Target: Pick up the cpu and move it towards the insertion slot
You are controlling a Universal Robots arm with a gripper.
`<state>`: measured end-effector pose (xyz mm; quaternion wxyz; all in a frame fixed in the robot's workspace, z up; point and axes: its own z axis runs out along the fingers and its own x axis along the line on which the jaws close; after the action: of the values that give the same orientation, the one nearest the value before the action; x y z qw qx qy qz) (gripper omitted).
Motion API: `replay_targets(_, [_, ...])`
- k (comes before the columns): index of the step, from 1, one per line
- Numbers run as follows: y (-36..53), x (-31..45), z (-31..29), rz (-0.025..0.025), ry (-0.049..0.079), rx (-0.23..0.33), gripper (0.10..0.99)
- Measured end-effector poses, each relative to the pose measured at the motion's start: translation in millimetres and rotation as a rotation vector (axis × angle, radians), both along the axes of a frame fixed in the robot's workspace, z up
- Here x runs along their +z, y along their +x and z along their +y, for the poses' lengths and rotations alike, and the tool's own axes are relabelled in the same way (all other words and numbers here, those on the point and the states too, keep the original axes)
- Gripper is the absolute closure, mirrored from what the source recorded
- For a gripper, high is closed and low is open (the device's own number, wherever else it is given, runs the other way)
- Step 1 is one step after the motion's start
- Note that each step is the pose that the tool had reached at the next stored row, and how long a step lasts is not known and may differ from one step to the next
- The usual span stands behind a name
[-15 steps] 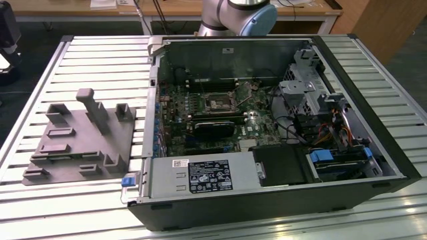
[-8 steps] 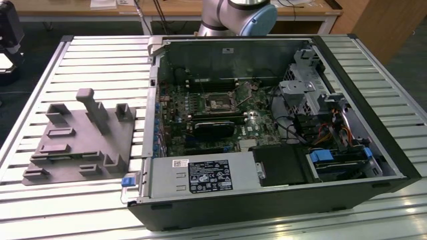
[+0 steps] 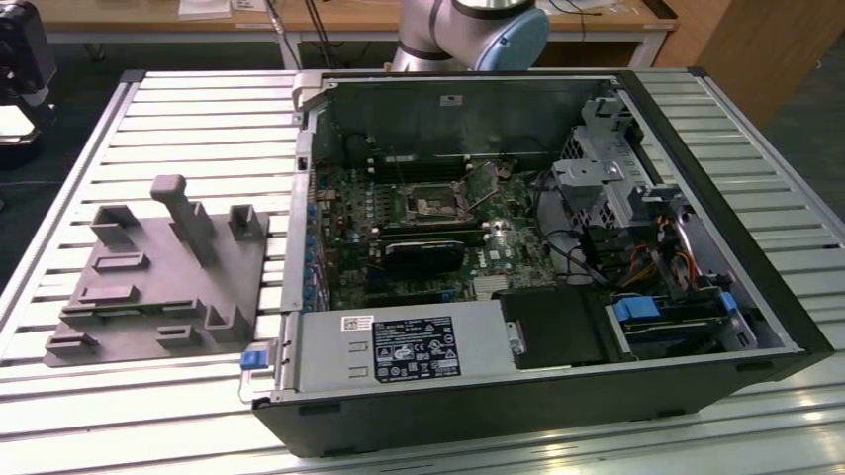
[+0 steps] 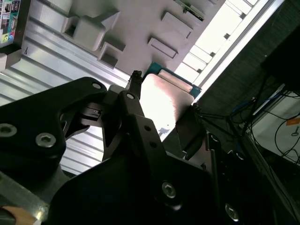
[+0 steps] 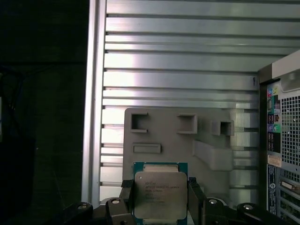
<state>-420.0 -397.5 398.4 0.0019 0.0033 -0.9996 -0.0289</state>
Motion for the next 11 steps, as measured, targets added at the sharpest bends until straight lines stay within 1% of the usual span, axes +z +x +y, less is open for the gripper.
replay_targets(4, [5.3,0.0,0.0,-0.0001,0.000,0.000,0.541])
replay_targets(11, [18.0,0.0,0.1,0.0000,0.000,0.000,0.541])
